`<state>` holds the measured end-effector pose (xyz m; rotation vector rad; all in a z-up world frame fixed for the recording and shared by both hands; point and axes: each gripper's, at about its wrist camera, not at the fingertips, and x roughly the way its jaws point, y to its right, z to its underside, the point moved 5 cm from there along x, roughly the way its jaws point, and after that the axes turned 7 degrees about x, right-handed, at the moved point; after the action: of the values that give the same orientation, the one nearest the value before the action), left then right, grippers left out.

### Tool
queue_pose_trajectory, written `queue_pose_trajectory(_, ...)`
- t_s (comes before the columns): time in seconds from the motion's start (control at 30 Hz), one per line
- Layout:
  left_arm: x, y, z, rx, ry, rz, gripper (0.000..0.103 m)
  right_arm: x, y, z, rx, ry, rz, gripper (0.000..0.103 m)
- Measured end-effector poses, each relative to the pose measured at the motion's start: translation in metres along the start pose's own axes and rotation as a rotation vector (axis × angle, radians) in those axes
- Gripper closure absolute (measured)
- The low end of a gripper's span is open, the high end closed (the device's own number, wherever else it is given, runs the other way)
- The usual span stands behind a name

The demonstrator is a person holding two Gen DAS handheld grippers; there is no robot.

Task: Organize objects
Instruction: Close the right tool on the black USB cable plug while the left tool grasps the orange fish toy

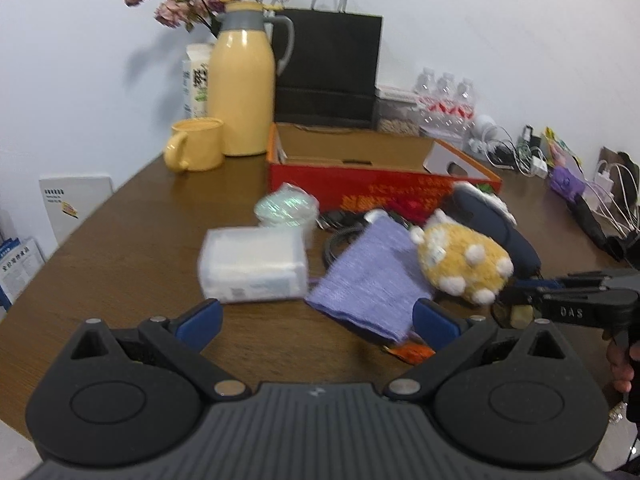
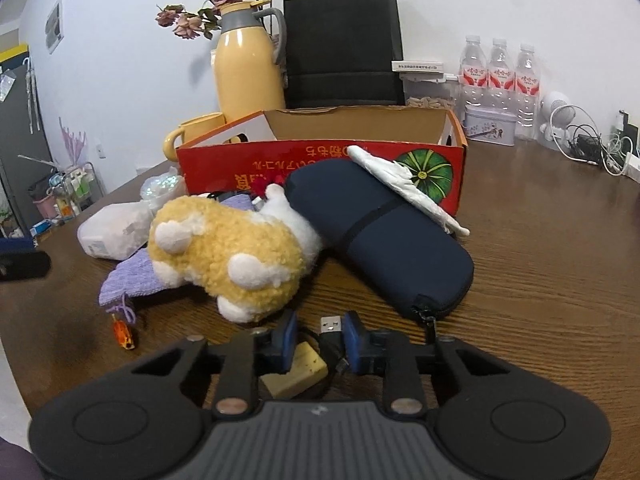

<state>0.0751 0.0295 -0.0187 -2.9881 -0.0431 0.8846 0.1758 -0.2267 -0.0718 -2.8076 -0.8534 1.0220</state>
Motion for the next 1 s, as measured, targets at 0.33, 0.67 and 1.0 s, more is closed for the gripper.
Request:
queue_pose_trajectory(0.33, 0.029, 0.044, 0.018, 0.048, -0.088, 0.069, 0.0, -0.018, 0.003, -0.003, 0.01, 0.061, 0.008, 0.102)
queue_pose_trajectory(0.67, 0.045, 0.061, 0.024, 0.049, -0.09, 0.006, 0.047, -0.005, 0.006, -0.001, 0.046, 0.024, 0.04, 0.071)
queue_pose_trajectory(1.0, 0.034, 0.054, 0.028, 0.026, -0.07, 0.05, 0.062, -0.007, 0.021, 0.0, 0.143, 0.025, 0.022, 0.073)
